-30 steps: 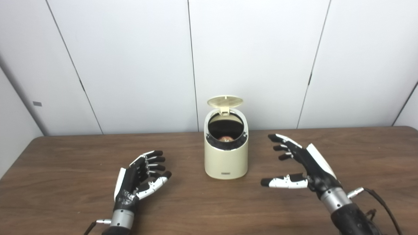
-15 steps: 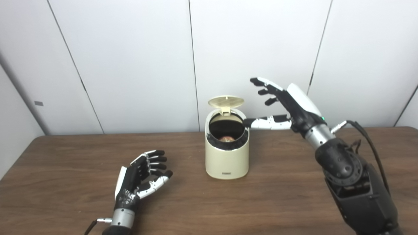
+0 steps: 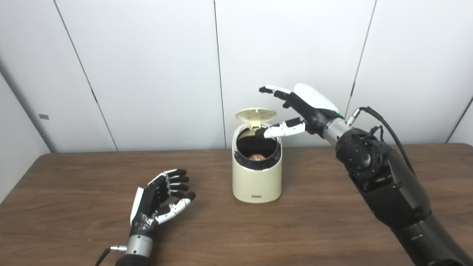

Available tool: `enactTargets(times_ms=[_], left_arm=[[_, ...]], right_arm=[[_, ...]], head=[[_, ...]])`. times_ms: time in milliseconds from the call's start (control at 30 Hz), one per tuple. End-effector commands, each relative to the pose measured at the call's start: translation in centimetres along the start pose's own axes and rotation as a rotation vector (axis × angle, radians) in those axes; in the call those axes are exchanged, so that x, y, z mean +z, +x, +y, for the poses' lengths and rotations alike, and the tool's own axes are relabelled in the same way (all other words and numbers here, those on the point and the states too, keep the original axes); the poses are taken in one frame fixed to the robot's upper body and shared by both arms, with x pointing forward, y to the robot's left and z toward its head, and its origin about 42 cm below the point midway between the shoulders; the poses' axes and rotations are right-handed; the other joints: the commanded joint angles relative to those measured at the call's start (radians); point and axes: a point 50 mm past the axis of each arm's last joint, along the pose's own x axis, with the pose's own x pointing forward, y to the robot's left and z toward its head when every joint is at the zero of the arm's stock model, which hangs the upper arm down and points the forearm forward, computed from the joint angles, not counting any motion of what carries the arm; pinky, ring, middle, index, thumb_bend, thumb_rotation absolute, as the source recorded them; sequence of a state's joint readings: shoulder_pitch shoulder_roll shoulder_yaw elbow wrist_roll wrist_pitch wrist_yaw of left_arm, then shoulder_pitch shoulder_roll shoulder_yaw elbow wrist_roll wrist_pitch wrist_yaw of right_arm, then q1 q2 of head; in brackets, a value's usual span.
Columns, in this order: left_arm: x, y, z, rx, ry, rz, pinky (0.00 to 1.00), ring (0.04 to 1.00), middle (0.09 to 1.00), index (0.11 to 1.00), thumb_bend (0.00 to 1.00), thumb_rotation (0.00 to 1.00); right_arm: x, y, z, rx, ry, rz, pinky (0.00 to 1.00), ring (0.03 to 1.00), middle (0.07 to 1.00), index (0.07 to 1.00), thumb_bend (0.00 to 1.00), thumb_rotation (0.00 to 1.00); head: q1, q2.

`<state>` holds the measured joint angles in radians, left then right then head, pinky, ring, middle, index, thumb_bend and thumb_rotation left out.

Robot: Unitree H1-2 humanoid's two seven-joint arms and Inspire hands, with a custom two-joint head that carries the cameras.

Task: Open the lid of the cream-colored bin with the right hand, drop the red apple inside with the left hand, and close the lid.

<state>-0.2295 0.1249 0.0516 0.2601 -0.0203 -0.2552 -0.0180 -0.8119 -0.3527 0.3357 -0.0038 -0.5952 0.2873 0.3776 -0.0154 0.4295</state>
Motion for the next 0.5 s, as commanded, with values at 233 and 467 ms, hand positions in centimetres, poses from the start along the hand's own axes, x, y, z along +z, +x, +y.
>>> enactTargets(times_ms=[233,467], left_arm=[[-1.8,-1.7,-0.8,-0.001,-0.007,0.057,0.52,0.599,0.656,0.704,0.58,0.00],[-1.7,-1.8,-0.9,0.003,0.007,0.063,0.53,0.595,0.651,0.700,0.57,0.00]], right_arm=[[3.0,-0.4,-1.9,-0.025,-0.132,-0.101,0.83,0.964,0.866,0.820,0.73,0.61],[3.1,-1.3,-1.5,-0.027,-0.156,-0.125,0.83,0.953,0.828,0.792,0.72,0.61]], head=[[0.008,0.010],[0.009,0.013]])
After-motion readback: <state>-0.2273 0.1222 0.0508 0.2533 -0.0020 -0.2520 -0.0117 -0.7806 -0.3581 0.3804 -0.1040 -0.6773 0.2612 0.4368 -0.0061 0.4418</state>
